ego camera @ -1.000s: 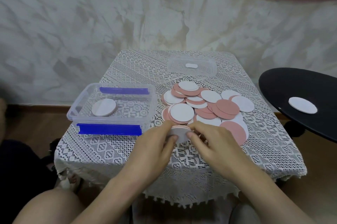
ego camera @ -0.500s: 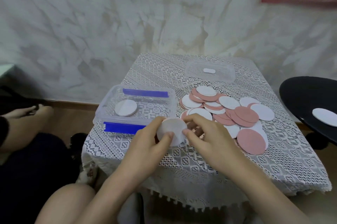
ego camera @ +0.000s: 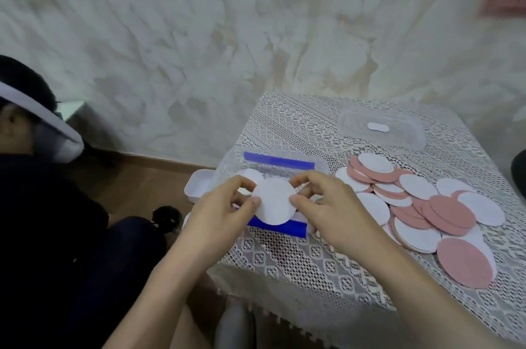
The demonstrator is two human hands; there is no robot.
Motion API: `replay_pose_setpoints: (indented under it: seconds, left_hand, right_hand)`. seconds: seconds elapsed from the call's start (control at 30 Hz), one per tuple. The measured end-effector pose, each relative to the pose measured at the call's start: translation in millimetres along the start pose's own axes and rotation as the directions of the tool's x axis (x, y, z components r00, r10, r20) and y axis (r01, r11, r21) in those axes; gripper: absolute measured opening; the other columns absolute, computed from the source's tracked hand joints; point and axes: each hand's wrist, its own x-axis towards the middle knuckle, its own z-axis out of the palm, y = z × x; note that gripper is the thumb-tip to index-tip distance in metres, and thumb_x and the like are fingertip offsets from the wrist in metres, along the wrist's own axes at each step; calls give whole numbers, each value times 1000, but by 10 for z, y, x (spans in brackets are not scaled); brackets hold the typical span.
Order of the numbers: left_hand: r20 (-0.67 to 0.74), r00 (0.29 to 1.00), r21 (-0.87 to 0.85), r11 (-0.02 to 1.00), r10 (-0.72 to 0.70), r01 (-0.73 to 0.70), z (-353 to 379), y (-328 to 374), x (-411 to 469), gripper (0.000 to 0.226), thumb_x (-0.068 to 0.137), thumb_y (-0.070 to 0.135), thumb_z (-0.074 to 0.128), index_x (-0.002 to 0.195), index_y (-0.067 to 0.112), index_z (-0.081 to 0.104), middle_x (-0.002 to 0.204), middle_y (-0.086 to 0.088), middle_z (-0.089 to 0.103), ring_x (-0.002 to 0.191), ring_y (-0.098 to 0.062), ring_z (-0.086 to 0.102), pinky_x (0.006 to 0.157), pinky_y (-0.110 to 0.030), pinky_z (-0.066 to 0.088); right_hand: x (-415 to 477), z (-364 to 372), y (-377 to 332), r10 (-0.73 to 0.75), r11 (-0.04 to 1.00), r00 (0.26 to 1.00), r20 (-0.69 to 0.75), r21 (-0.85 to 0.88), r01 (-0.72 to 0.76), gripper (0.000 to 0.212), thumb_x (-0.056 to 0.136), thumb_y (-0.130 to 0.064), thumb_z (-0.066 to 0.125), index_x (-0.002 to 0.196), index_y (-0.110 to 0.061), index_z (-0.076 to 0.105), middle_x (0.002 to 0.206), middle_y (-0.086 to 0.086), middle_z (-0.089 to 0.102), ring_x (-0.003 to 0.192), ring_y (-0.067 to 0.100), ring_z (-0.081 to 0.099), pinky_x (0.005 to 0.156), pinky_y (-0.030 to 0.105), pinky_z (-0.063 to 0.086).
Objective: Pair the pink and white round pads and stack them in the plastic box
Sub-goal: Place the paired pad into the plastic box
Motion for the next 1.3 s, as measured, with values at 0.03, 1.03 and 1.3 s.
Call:
replay_pose_setpoints:
  seconds: [0.03, 1.03, 1.3]
  left_hand:
    - [-26, 1000, 30, 1000, 0, 1, -54, -15, 28, 4, 98, 36, 58, 101, 37, 60, 74, 13, 65, 60, 1, 56, 52, -14, 37]
    - [-273, 961, -33, 999, -43, 35, 79, -585, 290, 51, 93, 39, 49, 142, 47, 42, 127, 34, 41, 94, -14, 55, 83, -33, 50]
    - [-265, 963, 1, 999, -39, 41, 57, -602, 305, 48, 91, 33, 51, 137, 46, 45, 125, 34, 40, 93, -6, 56, 81, -34, 49]
  right_hand:
    - [70, 18, -20, 4, 1000, 1000, 2, 2, -4, 13, 96, -25, 62, 105, -35, 62, 87, -9, 67, 51, 13, 63, 63, 39, 55]
    - [999, 567, -15, 49, 779, 958, 281, -611, 139, 47, 89, -45, 69, 125, -29, 45, 107, -4, 68, 92, 22, 63, 77, 40, 54]
    - [1065, 600, 55, -36, 777, 962, 269, -598, 197, 40, 96, -29, 63, 133, -27, 46, 107, -4, 67, 90, 21, 62, 71, 38, 51]
